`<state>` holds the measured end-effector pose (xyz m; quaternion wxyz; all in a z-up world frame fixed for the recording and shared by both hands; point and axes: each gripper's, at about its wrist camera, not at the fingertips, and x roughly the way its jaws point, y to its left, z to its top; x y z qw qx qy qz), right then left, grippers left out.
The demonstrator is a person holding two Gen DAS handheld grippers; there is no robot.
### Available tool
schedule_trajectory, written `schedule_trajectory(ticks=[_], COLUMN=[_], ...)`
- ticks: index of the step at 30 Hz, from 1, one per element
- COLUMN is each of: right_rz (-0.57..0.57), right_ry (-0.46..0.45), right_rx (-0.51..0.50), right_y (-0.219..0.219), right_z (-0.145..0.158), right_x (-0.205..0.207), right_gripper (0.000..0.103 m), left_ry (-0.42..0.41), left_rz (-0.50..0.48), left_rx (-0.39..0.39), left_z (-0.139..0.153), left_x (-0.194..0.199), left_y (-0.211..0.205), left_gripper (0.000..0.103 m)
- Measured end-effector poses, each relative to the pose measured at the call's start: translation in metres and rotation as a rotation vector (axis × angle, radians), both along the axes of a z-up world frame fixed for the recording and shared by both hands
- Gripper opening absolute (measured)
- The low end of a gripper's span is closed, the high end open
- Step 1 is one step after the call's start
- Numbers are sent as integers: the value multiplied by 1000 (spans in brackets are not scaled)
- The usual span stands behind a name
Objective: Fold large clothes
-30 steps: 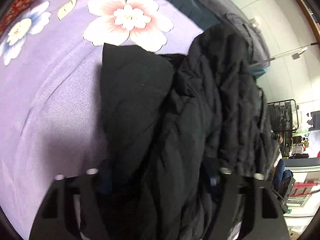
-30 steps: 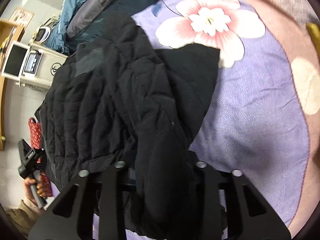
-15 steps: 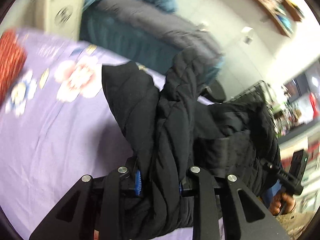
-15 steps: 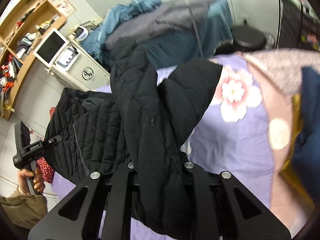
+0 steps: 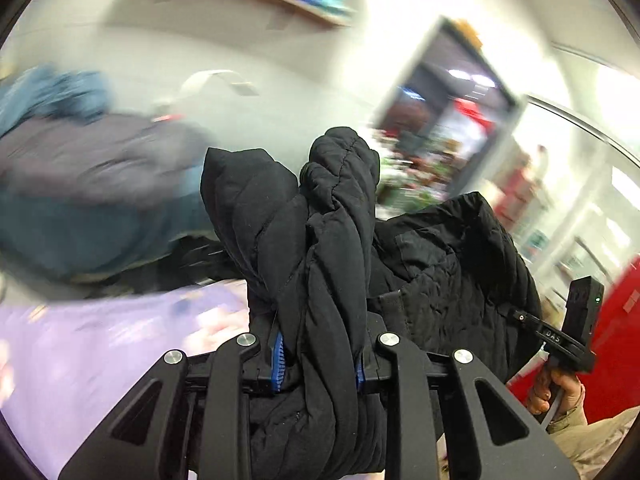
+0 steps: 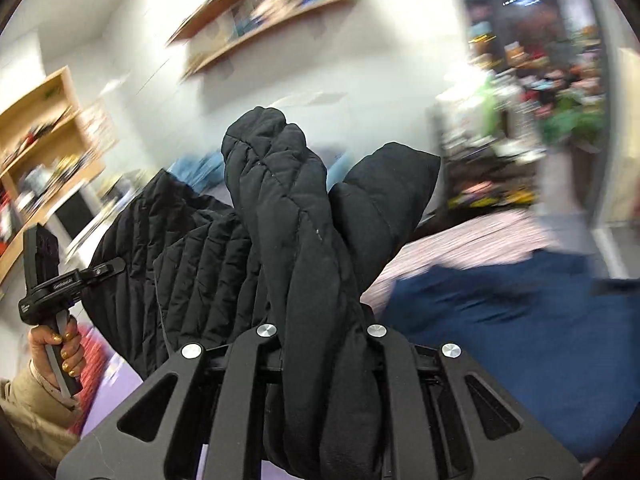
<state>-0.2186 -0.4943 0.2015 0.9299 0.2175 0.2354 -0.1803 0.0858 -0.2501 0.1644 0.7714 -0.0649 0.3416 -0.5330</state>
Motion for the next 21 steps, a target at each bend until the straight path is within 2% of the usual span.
schedule_trajectory(ticks=[2,4,7,9,10,12,13,14,15,16,18,19,20,21], right_rz=[-99,-227,-430,-535,-590,-682,-712,-733,-742,-755,-769,-773,-779,-783], right_ry=[-10,1,24,30,35,44,28,-12,-44,-79,-76,-48,-5,14], right_rx=[-26,-28,53,133,185,310,389,498,551,607,619,592,557,550], right_y=[-28,-63,-114,-144,-161,-190,-202,-213,-218,-222,-227,-225,-229,-232], right_z=[7,4,-17,-42,-58,-101,-125,-155,-172,-191,-207,-207,-207,-208], right_x=[-38,-83,-157,-194,-215,-252,-268,-284,-291,-297,-294,-285,-277,-273], right_gripper=[13,13,14,15,16,17,18,19,23,25,30,33,35,38], left_ry=[-11,43,118,227,265,289,317,392,465,491,427,343,286,260], left_rz=[-93,-173,-275,-307,-296,-190,-170,-148,-138,-138,-155,-158,-153,-149], left_rx=[-22,-22,61,163,192,298,316,331,327,323,357,397,417,426], left_z=[0,-13,-53,-100,-118,-158,-169,-188,-204,-212,-216,-214,-211,-209], left_x=[-14,-27,-52,-57,-53,-39,-34,-21,-9,-5,-7,-10,-15,-25], left_y=[-54,-106,-187,-238,-250,-270,-266,-265,-261,-255,-259,-262,-261,-264], left_gripper=[24,24,24,23,24,26,30,32,35,37,46,55,58,64])
